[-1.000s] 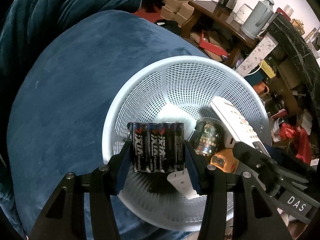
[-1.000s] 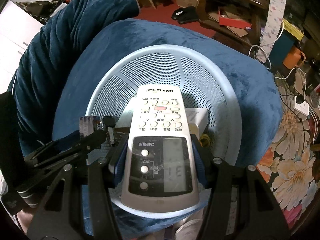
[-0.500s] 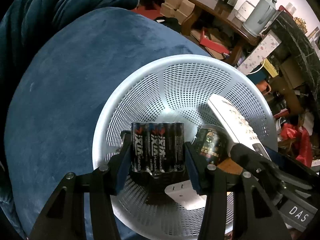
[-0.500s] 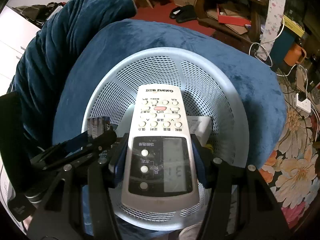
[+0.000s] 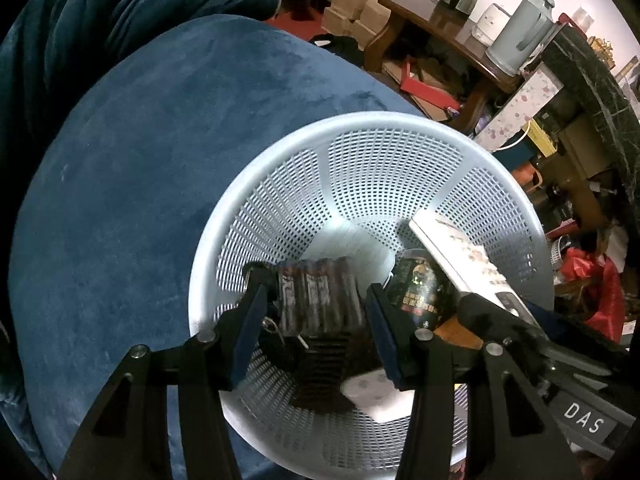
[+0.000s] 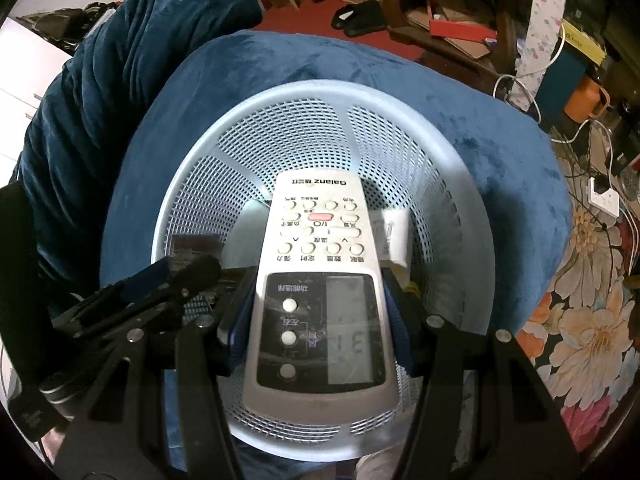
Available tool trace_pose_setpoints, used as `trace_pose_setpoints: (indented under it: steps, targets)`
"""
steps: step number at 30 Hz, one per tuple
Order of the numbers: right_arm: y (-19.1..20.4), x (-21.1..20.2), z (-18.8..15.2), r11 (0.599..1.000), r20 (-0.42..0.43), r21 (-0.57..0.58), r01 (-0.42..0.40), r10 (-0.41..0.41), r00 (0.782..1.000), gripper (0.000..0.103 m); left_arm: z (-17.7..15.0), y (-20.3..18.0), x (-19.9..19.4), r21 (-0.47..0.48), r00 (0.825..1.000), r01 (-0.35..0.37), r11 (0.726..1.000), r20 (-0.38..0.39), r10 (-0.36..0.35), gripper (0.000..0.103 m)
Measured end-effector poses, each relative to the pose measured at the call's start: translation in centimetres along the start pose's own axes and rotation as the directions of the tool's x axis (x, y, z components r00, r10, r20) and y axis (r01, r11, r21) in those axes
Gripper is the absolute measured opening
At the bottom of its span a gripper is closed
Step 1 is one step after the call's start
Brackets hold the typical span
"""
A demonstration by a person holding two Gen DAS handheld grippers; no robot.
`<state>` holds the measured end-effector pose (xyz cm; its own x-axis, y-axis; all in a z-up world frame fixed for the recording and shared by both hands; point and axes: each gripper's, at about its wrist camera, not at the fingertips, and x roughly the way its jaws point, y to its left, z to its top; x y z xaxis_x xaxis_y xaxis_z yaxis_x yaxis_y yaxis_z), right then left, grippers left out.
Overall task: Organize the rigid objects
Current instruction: 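Open both tools to drop the batteries and remote into the basket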
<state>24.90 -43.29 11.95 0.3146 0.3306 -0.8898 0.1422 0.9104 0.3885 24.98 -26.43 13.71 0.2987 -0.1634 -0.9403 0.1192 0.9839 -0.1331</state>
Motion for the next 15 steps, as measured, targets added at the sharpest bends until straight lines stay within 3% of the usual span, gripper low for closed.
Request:
trace_pose_setpoints:
  steps: [5,10,13,15]
  targets:
    - [-0.5,-0.7,0.1,0.999,0.023,0.034,-0.019,0.018,1.000,0.061,-0.2,0.1,-0.9,0.003,1.000,-0.011,1.000,0.021,0.011,0.082]
    - [-0.4,-1.3,-0.1,0.998,0.044,0.049,-0.026,0.024,0.999,0.066,-0.6,1.1,-1.5,-0.017,0.998,-0.047,0.999,0.032,0.048,0.099]
    - [-0.4,-1.7,-0.2,0.998,0.059,0.055,-0.038,0.034,0.998,0.079,-0.9,1.5,-1.9,-0.016,0.998,-0.053,0.998,0.039,0.054,0.102]
    - [-0.3,-1.9,-0.3,0.997,0.066,0.058,-0.051,0.047,0.997,0.097,-1.2,1.5,-2.1,-0.007,0.998,-0.056,0.998,0.040,0.057,0.102]
